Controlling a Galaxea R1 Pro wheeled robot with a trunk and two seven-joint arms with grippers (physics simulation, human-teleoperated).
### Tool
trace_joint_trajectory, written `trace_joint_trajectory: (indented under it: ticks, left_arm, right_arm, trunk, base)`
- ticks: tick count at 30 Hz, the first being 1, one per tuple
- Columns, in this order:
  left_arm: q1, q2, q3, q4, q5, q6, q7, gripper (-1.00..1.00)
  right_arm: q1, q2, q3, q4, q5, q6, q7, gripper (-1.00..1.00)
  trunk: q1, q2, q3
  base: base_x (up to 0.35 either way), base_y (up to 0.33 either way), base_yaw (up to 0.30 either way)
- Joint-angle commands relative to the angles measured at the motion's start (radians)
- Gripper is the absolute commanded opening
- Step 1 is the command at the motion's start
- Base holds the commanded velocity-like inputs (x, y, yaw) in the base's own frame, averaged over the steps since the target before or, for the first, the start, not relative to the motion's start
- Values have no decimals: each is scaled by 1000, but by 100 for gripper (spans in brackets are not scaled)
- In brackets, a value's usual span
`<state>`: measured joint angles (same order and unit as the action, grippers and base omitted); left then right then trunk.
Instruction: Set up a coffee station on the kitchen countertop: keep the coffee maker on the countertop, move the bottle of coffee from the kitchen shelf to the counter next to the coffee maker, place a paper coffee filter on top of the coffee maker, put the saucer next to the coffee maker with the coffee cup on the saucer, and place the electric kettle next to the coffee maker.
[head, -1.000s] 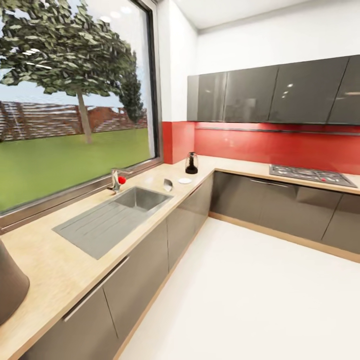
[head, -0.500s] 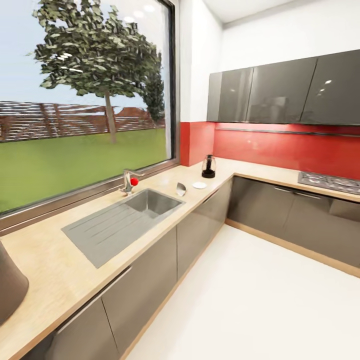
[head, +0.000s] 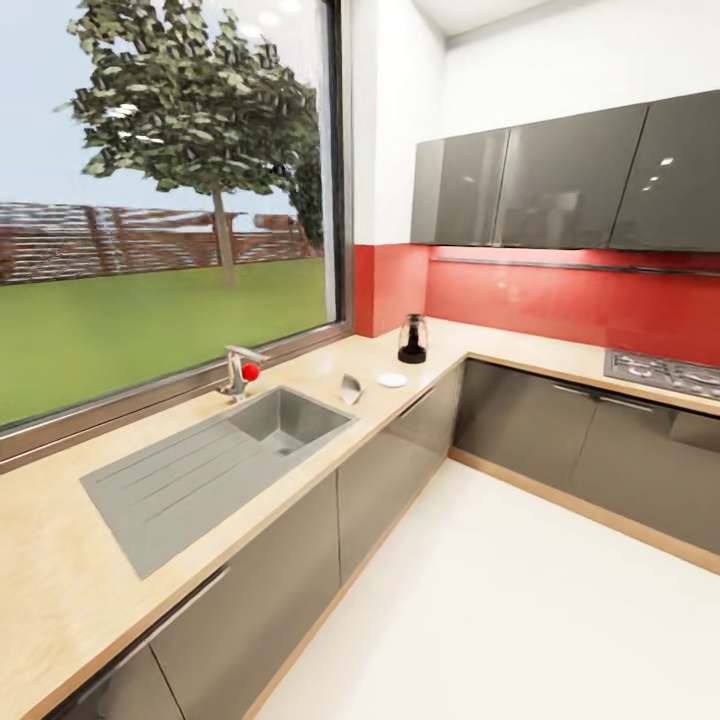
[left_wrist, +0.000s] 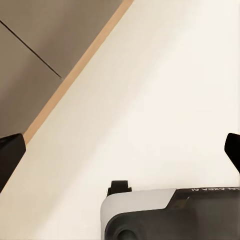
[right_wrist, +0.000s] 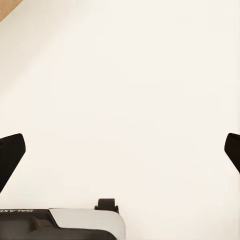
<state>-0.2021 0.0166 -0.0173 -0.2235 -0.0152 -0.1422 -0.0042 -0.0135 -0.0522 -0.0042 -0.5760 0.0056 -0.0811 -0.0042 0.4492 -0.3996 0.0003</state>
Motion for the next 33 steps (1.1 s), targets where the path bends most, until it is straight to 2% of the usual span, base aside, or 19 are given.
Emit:
trace_joint_trajectory:
  ticks: [1,33]
  left_arm:
    - [0,0,-2,1,-2,-4,0,100]
    - [0,0,-1,1,-2,-4,0,100]
  right_arm:
    - [0,0,0,1,1,-3,0,100]
    - [0,2,-1,1,-1,-3,0,100]
  trunk:
    - [1,0,0]
    - [1,0,0]
  base:
    - [284,-206,0]
    - [272,-216,0]
